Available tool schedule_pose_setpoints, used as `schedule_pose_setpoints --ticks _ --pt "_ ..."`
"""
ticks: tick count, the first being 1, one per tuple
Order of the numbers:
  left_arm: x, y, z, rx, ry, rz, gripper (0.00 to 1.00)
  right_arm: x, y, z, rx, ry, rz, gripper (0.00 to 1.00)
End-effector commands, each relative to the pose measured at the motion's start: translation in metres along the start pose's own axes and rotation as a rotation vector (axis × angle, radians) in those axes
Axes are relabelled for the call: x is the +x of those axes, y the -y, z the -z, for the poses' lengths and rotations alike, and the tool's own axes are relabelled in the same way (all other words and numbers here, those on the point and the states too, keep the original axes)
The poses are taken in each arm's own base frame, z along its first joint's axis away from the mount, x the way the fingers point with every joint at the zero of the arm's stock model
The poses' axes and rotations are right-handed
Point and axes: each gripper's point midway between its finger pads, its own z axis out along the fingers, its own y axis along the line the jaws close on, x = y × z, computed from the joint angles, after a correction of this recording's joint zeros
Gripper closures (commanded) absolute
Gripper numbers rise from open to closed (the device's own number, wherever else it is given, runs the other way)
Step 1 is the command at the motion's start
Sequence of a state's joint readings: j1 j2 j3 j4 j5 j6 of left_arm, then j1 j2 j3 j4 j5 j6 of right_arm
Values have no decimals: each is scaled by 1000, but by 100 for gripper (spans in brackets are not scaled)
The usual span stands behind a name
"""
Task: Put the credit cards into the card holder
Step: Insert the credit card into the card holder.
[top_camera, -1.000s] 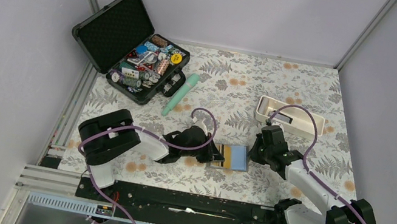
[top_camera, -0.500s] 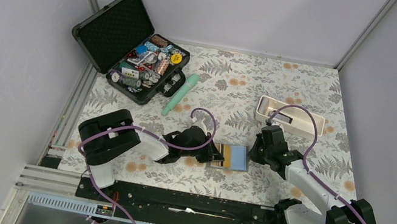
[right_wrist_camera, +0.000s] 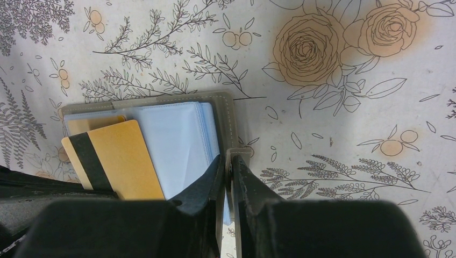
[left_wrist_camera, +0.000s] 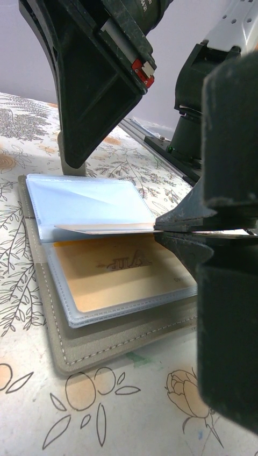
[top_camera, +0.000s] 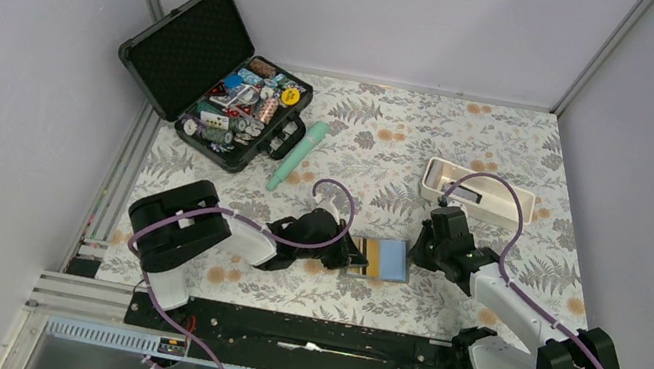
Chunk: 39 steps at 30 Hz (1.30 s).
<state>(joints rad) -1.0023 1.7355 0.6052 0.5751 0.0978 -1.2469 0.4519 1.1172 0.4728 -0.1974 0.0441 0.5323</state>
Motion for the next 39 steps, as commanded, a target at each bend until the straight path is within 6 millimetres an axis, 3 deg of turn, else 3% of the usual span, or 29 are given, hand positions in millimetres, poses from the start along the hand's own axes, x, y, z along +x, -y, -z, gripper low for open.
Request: schedule_pose_setpoints --ticks 1,39 --pt "-4 9 1 33 27 -5 100 -3 1 2 11 15 -12 96" --pt "8 10 -13 81 -15 -13 100 -3 -5 2 -9 -2 -15 100"
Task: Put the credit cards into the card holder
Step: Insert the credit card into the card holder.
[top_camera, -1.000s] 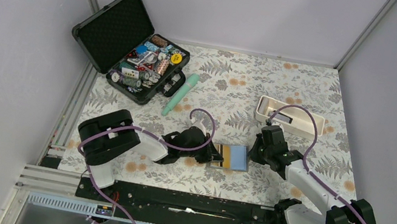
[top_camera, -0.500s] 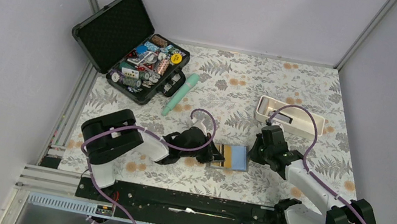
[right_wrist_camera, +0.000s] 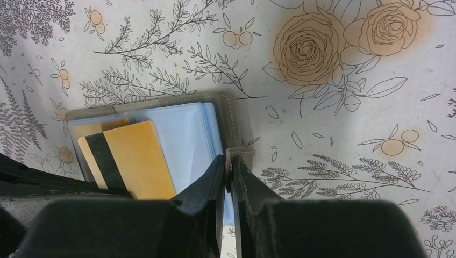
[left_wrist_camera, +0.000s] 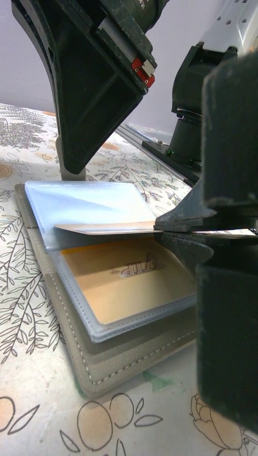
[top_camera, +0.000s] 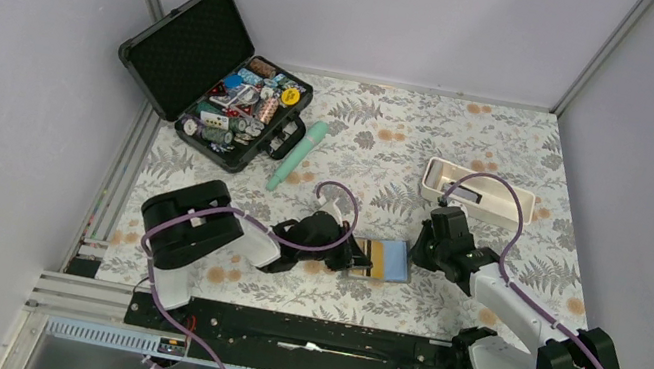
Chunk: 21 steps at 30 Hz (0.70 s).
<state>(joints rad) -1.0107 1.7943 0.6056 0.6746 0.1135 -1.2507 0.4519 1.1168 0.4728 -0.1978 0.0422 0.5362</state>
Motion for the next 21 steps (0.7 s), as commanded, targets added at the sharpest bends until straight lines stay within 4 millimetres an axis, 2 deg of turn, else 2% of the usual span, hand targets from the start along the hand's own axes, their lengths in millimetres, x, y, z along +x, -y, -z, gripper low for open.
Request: schedule_pose_setpoints --ticks 1,13,21 --pt "4 6 -5 35 -7 -6 100 -3 -5 2 -9 -1 -12 100" --pt "3 -2 -9 21 6 9 100 6 -3 -2 -8 -39 -12 100" --pt "5 -3 -12 23 -3 16 100 11 -9 -3 -43 -65 -18 100"
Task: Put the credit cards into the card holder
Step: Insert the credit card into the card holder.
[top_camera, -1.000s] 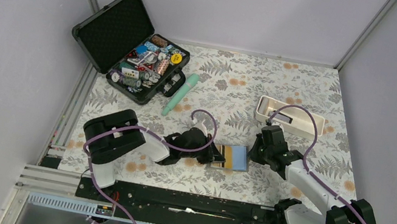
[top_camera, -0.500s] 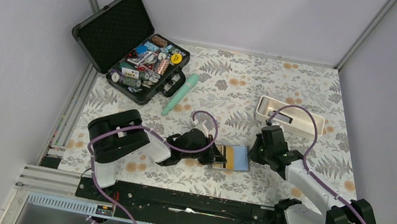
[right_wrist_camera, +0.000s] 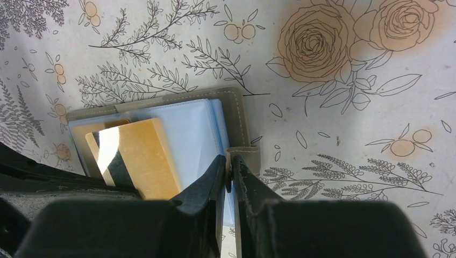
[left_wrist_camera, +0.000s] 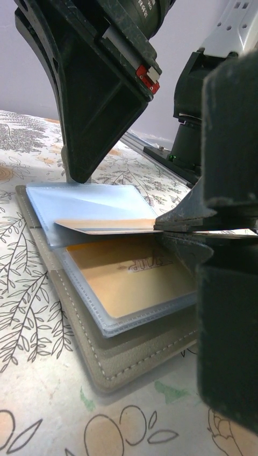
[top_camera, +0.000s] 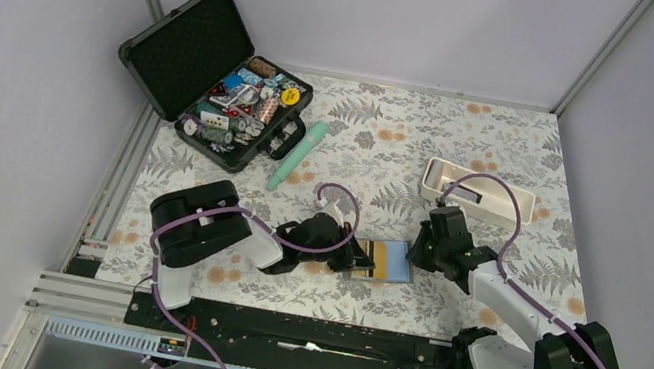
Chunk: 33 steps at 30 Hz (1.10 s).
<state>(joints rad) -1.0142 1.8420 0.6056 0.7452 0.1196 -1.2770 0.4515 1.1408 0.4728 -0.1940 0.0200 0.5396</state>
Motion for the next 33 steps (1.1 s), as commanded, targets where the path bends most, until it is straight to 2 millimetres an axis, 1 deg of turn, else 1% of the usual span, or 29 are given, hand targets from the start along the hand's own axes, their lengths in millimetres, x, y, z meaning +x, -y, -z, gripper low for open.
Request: schedule_pose_setpoints --ticks 1,5,11,18,19,22,27,29,31,33 --pt "2 -2 -6 0 -1 -4 100 6 -8 0 -37 -37 -14 100" --pt "4 -5 -7 -5 -7 -1 100 8 -8 -1 -40 -44 -17 100" --pt "6 -2 -11 -2 -17 1 100 7 -10 0 -47 -40 -18 100" --pt "7 -6 -10 -33 -23 -9 100 8 -9 0 -43 -43 -21 100" --pt "7 -7 -10 -38 -24 -11 98 8 -9 0 -43 -41 -21 100" --pt "6 -8 -9 -56 -24 -18 87 7 -9 0 -44 -37 -20 100" --pt "5 -8 -8 -93 -23 -53 74 7 -8 0 -42 -39 -19 100" --pt "4 -8 -7 -111 -20 -66 71 7 -9 0 -44 -37 -19 100" --pt "5 -10 -7 -128 -22 -74 70 7 -9 0 -43 -37 -19 100" --pt "4 -10 -7 -144 -23 -83 66 7 -8 0 -42 -37 -19 100"
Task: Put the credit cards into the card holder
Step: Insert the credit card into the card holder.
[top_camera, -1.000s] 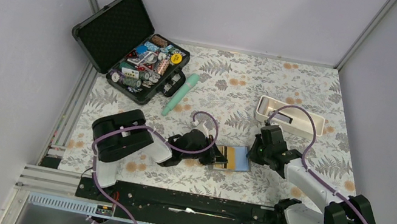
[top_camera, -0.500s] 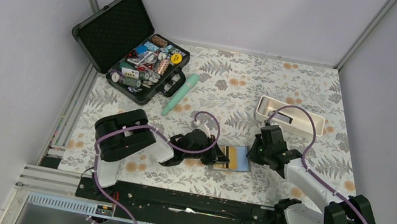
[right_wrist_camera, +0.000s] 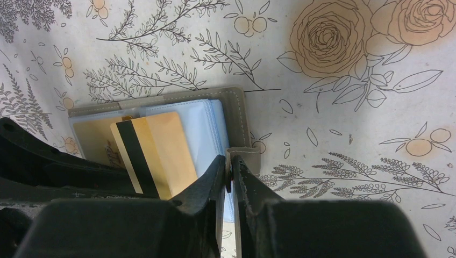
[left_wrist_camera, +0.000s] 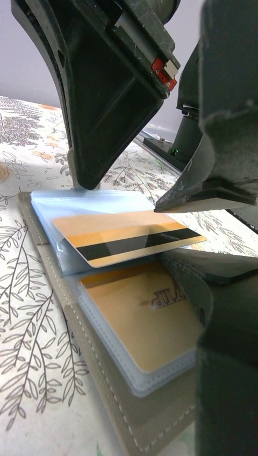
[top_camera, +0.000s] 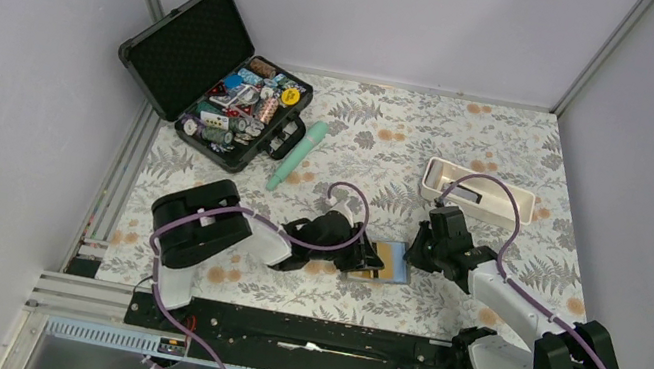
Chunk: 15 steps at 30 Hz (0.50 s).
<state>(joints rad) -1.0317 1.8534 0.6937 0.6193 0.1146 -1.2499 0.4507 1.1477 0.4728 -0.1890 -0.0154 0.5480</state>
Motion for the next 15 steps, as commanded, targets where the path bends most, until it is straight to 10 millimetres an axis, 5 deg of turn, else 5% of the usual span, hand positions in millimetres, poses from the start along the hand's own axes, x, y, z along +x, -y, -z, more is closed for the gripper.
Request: schedule_pose_setpoints --ticks 1,6,15 --pt "1 -16 2 -108 -1 -58 65 4 -2 0 -13 -18 -8 100" --pt "-1 -13 3 -160 2 -114 51 4 -3 0 -14 -16 -8 100" --pt "-12 -11 14 -217 38 -179 41 3 -3 1 -13 -12 -8 100"
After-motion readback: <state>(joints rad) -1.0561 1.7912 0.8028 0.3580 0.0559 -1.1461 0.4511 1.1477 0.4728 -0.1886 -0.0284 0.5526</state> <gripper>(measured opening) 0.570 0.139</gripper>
